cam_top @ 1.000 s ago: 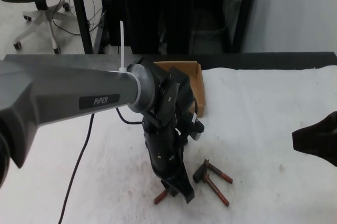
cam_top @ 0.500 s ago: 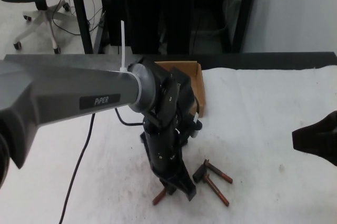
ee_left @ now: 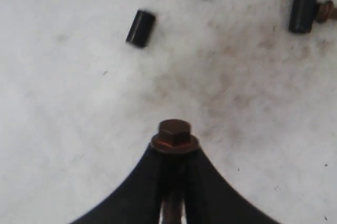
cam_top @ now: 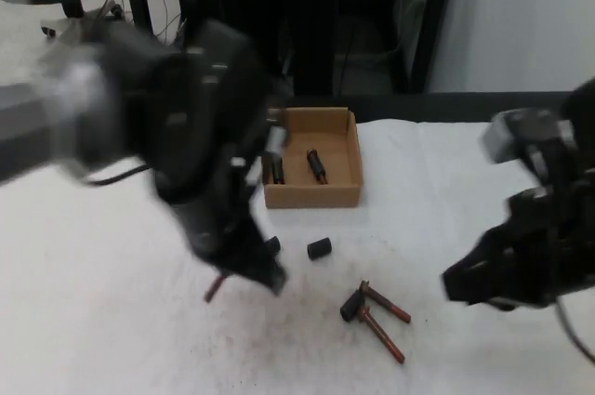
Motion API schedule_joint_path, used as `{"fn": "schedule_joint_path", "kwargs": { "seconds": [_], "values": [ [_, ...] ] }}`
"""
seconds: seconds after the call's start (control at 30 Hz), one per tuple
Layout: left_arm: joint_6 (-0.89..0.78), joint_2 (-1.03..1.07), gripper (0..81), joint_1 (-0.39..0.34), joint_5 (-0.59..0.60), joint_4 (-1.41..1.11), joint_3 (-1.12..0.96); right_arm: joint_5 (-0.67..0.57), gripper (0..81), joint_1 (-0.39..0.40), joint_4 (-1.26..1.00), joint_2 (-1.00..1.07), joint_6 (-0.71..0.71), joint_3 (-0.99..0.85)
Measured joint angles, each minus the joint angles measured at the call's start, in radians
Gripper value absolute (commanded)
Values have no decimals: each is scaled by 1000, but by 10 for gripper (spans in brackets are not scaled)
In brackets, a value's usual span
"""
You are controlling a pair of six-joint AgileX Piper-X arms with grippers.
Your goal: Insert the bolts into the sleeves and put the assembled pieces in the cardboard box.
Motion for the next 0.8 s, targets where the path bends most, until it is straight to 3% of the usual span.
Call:
{"fn": "schedule_joint_path", "kwargs": {
  "seconds": [0.1, 0.27, 0.5, 0.8],
  "values": [
    [-39, -179, 3, 38, 41, -23, 130, 0, 167, 83, -94, 129, 25, -22],
    [-96, -513, 3, 62, 112, -65, 286, 34, 335, 136, -156, 272, 85, -103],
    [-105, -766, 3, 63, 116, -78, 320, 82, 343, 151, -159, 556, 176, -349],
    [-91, -763, 3, 63, 116, -80, 331, 84, 343, 151, 6, 670, 152, -540]
  ]
}}
